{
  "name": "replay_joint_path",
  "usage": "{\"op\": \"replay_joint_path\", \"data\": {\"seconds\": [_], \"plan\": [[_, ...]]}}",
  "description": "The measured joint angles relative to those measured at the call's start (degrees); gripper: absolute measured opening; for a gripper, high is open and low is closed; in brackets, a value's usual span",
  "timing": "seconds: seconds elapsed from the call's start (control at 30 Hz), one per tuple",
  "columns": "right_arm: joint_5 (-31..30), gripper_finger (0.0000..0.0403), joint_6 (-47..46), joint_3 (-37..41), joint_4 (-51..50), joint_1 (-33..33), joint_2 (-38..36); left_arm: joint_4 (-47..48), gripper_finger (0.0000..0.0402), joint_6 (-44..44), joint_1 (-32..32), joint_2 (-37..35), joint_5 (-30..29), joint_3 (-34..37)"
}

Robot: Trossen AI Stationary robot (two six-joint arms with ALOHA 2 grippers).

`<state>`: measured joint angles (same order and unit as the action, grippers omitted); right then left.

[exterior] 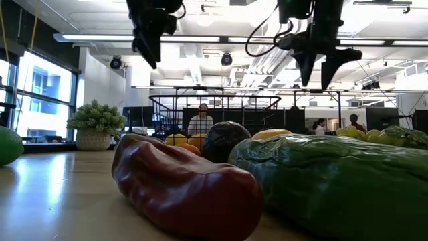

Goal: Build produce basket
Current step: Put the mango into the black wire basket

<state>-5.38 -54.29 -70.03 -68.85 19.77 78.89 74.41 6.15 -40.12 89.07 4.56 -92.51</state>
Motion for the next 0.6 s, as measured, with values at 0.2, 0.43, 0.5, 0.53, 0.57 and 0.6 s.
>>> {"op": "replay_joint_path", "data": {"seconds": [0.2,0.43,0.5,0.53,0.57,0.6], "plan": [[3.9,0.0229,-3.5,2.4,-0.7,-5.4,0.0,-3.2,0.025,-1.6,0.0,-3.5,7.0,9.0],[7.6,0.0229,-7.4,5.8,-0.2,-10.6,0.0,-7.1,0.025,-3.2,0.0,-5.5,6.9,16.0],[8.5,0.0229,-8.5,6.7,0.0,-12.1,0.0,-7.6,0.025,-3.7,0.2,-5.9,6.9,17.3],[9.0,0.0229,-8.9,7.2,0.6,-12.9,0.0,-7.8,0.025,-4.1,0.3,-6.0,6.9,18.0],[9.6,0.0229,-9.5,7.6,1.3,-13.6,0.0,-8.0,0.025,-4.2,0.5,-6.0,6.8,18.6],[10.4,0.0229,-10.2,7.9,2.2,-14.3,0.0,-8.0,0.025,-4.2,0.5,-6.0,6.8,19.0]]}}
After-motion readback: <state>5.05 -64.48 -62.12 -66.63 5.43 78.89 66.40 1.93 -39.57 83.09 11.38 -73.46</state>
